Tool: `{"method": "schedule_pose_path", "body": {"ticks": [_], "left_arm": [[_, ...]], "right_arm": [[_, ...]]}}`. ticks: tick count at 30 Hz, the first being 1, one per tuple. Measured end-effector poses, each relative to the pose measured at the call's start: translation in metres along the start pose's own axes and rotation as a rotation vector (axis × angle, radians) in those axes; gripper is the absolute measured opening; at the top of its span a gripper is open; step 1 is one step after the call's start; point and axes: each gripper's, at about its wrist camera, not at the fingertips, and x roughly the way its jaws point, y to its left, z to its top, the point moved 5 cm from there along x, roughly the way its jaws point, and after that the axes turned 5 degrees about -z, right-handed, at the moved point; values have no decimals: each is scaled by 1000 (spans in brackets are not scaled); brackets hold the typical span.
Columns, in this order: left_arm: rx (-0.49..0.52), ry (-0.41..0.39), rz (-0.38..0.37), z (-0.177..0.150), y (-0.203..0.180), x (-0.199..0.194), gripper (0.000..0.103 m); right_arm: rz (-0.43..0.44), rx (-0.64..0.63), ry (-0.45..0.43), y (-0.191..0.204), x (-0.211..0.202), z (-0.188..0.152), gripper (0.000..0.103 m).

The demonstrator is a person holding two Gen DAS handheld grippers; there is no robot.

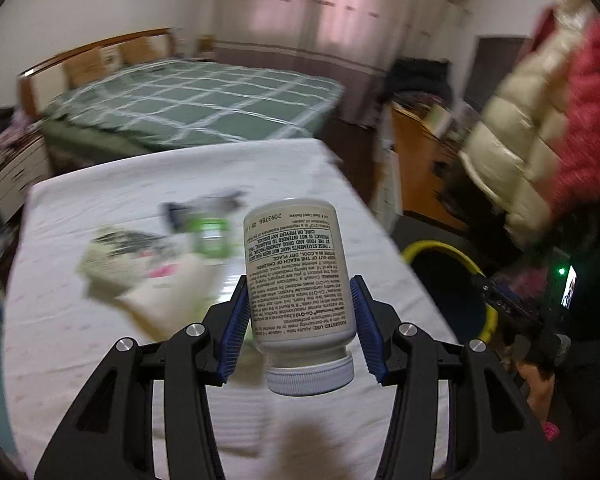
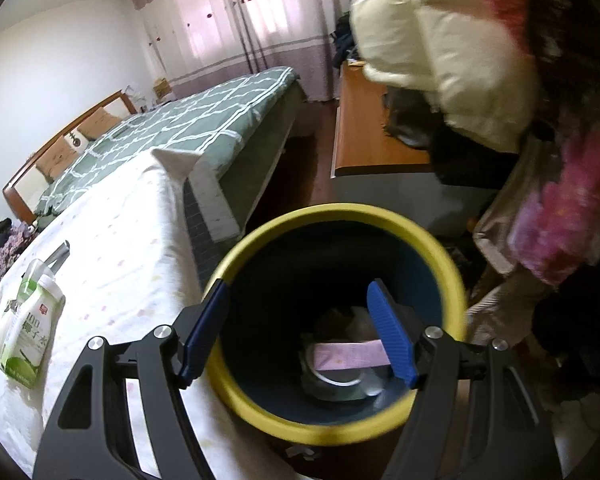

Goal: Collect trash
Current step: 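Carry the pill bottle with the left tool into the bin and release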

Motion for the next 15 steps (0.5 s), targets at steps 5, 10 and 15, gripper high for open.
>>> {"method": "schedule_pose_path", "body": {"ticks": [5,10,15], "left_arm": [[94,53,-92,0,-70,45,50],[172,154,-177,-6,-135,113,50],[225,243,-193,-16,-177,171,50]], "right_arm": [[-27,11,-17,-36,-22,-4,68],[-63,22,-29,-68,-35,-8,68],[-88,31,-22,-88,-37,-11,68]]}}
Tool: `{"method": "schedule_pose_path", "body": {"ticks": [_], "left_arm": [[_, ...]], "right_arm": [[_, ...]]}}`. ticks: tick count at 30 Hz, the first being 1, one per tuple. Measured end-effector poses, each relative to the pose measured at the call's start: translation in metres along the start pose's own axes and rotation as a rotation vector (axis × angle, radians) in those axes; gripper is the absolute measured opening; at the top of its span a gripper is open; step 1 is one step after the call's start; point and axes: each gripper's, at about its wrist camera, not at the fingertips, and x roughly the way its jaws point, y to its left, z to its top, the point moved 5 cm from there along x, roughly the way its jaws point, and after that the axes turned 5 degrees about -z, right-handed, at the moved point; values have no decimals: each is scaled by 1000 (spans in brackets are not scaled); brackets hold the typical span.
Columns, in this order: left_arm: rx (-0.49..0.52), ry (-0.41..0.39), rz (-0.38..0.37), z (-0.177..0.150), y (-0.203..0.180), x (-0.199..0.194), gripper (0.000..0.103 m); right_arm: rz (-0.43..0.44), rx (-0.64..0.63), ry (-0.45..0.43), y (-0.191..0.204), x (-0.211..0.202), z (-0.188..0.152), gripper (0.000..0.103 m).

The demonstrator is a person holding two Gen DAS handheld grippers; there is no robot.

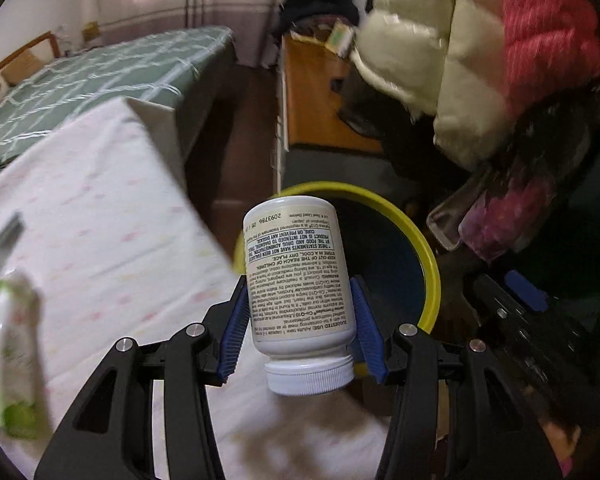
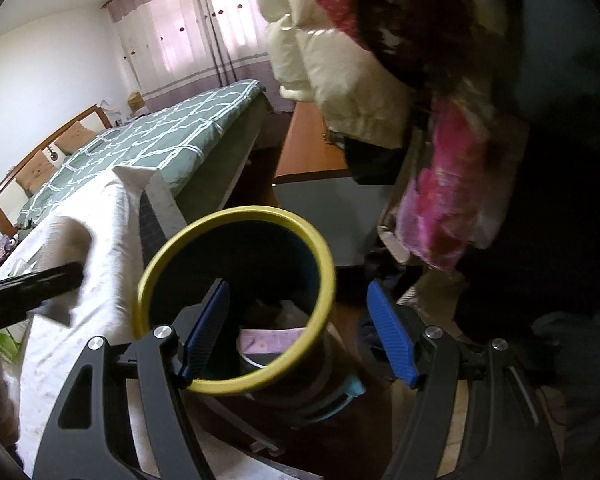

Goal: Collect trash
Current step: 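Carry the pill bottle with the left tool into the bin and release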

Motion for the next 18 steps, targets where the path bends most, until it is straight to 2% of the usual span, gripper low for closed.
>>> {"method": "schedule_pose_path", "body": {"ticks": [6,10,12,16,18], "left_arm": [[19,97,10,4,-14,58,50],[16,135,18,4,-15,78,51],[6,128,20,4,-14,78,69],[9,69,41,5,-12,55,73],[-14,27,37,6,-5,31,77]], "right_arm": [[-7,8,13,-11,3,-2,68],[-11,14,17,-13,5,-3,68],[-13,13,17,-13,5,-3,68],[-10,11,18,-10,5,-3,68],[-3,4,18,-6,5,-3,68]]}}
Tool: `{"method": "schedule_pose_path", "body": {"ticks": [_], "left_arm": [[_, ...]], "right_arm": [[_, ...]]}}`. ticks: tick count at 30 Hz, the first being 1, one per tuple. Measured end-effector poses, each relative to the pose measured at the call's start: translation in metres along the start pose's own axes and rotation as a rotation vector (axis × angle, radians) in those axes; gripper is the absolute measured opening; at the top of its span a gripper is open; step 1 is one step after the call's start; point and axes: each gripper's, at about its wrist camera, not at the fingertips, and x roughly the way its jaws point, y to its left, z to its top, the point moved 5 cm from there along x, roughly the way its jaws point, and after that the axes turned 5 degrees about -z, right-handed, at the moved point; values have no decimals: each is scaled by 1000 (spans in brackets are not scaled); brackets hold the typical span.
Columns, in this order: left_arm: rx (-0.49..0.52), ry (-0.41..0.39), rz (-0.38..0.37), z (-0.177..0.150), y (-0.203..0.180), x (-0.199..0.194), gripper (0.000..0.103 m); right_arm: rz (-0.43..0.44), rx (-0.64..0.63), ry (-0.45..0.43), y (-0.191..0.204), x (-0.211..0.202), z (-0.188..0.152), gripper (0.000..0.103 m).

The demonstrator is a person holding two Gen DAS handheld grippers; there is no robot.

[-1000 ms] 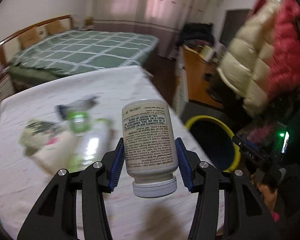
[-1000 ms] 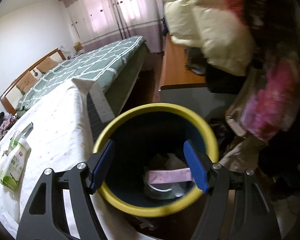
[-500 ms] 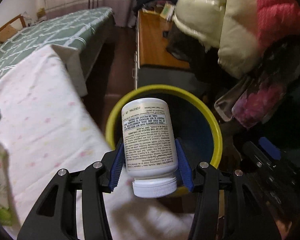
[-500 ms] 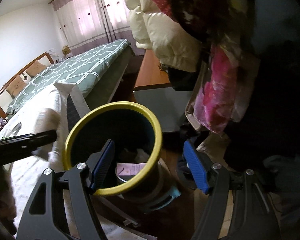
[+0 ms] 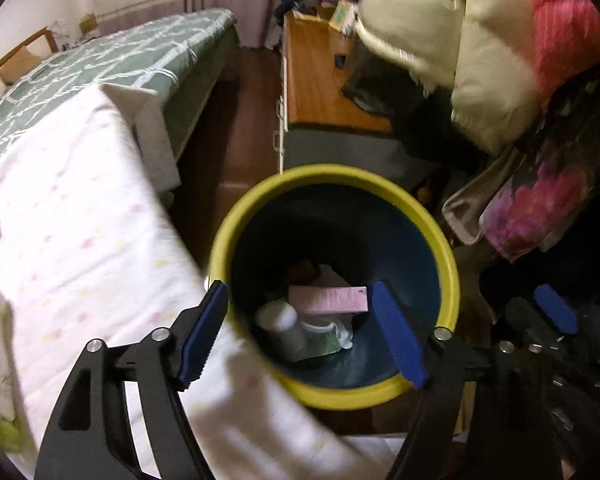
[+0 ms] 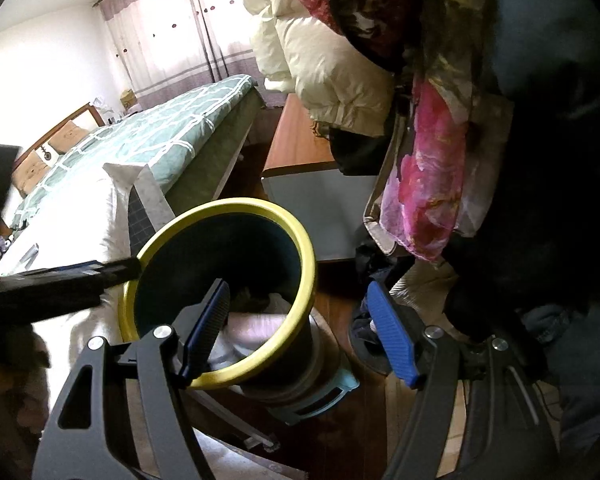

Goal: Collect trash
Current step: 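Carry the pill bottle with the left tool into the bin and release, then reach the right tool to the white foam net on the sheet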

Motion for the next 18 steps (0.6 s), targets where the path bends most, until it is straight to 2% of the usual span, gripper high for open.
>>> {"method": "schedule_pose_path", "body": {"ticks": [5,9,14,18], "left_arm": [[-45,-126,24,-9,28,-70,90],[-109,-242,94,-32,68,-132,94],[-212,-325,191,-74,122,-191,94],[-310,-370,307,-120,172,-240,95]], "right_arm": [[23,-27,5,18,0,-2,68],[59,-60,19,39,2,-6,68],[154,-143,43,93,2,-18,68],[259,-240,76,155,-1,-36,68]]}}
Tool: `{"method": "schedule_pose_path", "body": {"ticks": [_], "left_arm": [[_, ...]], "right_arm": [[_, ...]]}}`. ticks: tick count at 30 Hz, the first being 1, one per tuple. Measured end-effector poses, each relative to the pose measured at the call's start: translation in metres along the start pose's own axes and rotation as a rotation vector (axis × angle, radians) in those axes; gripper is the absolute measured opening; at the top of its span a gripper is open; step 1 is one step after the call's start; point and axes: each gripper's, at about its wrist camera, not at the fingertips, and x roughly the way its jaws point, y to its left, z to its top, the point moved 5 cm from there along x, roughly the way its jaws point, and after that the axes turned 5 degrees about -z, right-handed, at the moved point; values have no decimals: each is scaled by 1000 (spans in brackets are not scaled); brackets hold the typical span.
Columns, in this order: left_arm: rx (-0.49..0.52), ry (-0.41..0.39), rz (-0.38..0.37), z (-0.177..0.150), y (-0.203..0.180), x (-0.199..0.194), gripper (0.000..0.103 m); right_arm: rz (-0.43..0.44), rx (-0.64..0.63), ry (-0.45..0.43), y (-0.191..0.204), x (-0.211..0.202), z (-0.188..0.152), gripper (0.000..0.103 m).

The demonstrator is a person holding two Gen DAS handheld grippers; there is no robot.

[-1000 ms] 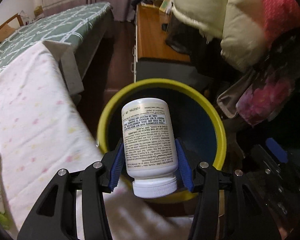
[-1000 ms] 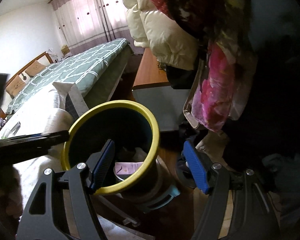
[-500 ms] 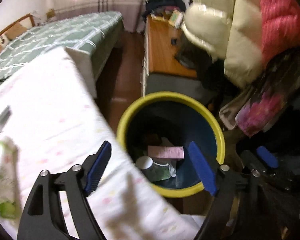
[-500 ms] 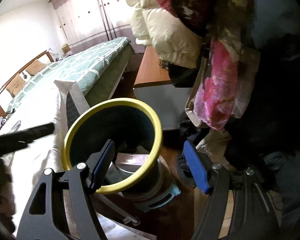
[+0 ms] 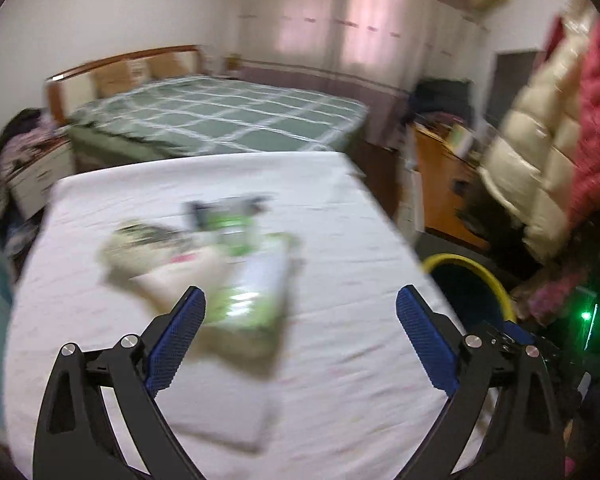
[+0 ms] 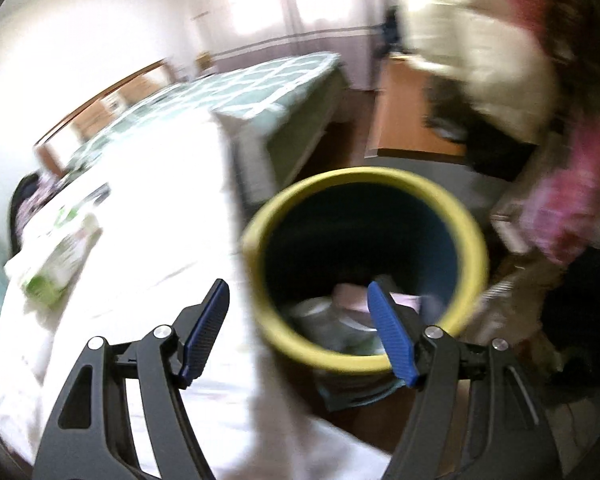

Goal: Collect trash
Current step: 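Reach the right tool to the white foam net on the sheet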

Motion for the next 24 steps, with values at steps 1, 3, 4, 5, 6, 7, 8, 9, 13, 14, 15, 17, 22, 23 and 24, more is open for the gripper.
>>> {"method": "schedule_pose_path", "body": {"ticks": [1,3,4,5,6,7,8,9,13,14,15,17,22,23,24], "left_arm": [[-25,-6,34,-4,20,-10,95],[-67,-17,88,-11,53,-26,95],[-91,-25,115,-15,71,-35,95],[-113,-32,138,-18,87,-43,95],[-148,-42,173,-23,108,-54,95],[-170,-50,192,-27,122,-61,95],[-190,-56,207,-32,133,-68,95],[-216,-65,231,-36,151,-77,95],[-253,-95,279,-49,184,-101,95],[-256,-104,284,-49,189,-105,95],[-259,-115,289,-50,193,-110,95],[-261,-130,289,-53,197,-117,95],[-263,-128,272,-60,190,-122,95],[-263,-127,269,-60,189,-119,95],[-261,-125,267,-59,188,-118,95]], "right_arm": [[33,-31,10,20,3,-2,68],[102,-95,30,59,8,-6,68],[125,-124,35,74,8,-8,68],[151,-156,38,92,7,-10,68],[184,-193,40,111,5,-13,68],[223,-234,43,133,3,-16,68],[254,-265,43,149,0,-19,68],[287,-296,43,165,-4,-22,68],[405,-418,67,226,-14,-39,68],[424,-444,80,235,-14,-43,68],[443,-470,92,246,-14,-47,68],[451,-520,100,265,-13,-54,68],[402,-593,107,289,1,-62,69],[395,-602,112,288,3,-63,69],[386,-610,113,291,6,-65,69]]}}
